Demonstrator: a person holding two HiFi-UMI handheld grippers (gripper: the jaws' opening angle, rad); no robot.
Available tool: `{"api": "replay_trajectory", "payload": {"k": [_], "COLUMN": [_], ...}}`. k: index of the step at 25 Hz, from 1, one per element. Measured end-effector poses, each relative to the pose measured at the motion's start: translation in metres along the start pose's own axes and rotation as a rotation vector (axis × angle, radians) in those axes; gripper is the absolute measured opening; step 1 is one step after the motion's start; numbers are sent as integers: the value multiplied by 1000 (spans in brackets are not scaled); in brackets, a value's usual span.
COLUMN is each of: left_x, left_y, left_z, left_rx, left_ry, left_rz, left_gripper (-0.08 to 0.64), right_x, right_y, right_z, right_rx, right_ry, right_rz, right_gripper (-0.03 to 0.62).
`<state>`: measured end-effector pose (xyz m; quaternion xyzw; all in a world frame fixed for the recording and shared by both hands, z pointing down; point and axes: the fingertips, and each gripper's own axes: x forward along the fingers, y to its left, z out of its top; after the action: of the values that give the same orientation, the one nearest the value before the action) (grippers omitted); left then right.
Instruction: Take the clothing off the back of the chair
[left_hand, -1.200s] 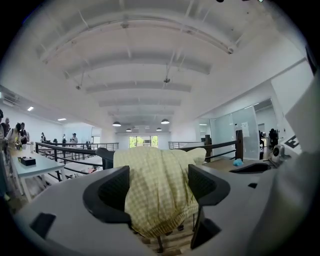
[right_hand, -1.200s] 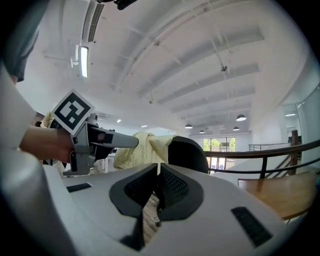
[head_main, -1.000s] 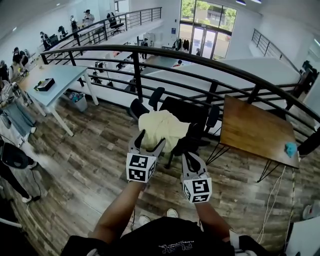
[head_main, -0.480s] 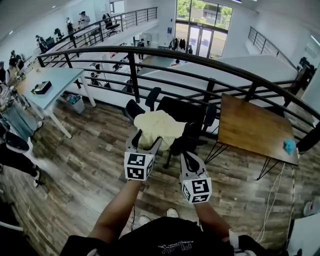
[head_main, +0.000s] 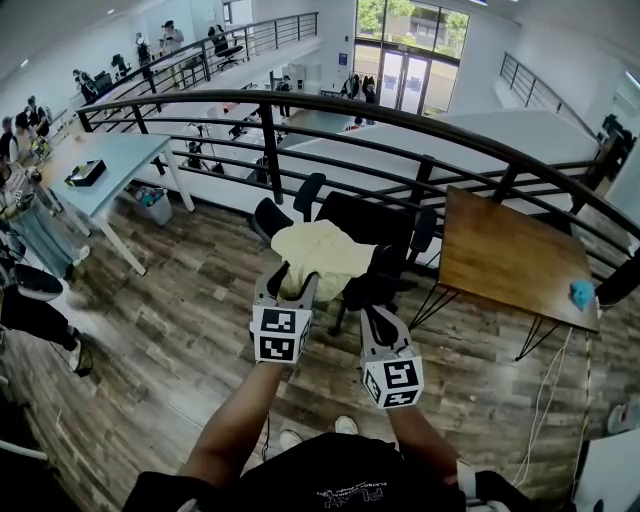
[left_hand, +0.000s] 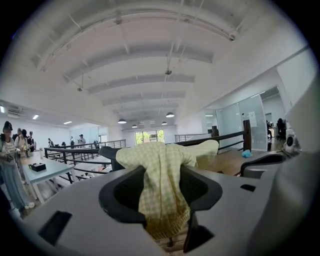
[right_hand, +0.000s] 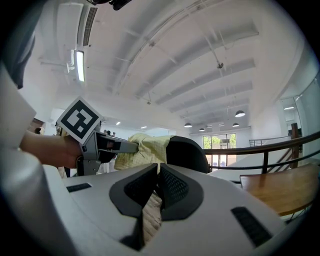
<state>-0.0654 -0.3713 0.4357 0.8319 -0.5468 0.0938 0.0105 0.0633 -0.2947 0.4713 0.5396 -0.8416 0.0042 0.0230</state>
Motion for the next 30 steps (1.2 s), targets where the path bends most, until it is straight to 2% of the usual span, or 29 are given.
{"api": "replay_trajectory", "payload": {"k": [4, 9, 17, 24, 30], "left_x": [-5, -10, -19, -27, -29], "left_y": [-1, 0, -1, 7, 7], "left_z": [0, 3, 17, 53, 78], "left_rx": [-8, -16, -13, 35, 30], "left_ry": [-14, -29, -85, -134, -186], "left_rz": [8, -1, -30, -25, -31], "left_gripper": [140, 84, 74, 72, 72], "right_x": [-2, -4, -6, -4, -3], "right_y": [-1, -2, 0, -6, -11], "right_z": [-2, -4, -8, 0, 18], "right_rx": [17, 24, 24, 14, 3], "right_ry": [1, 7, 14, 7, -35], "right_rz": [-1, -2, 2, 3, 0], "right_gripper": [23, 23, 23, 23, 23]}}
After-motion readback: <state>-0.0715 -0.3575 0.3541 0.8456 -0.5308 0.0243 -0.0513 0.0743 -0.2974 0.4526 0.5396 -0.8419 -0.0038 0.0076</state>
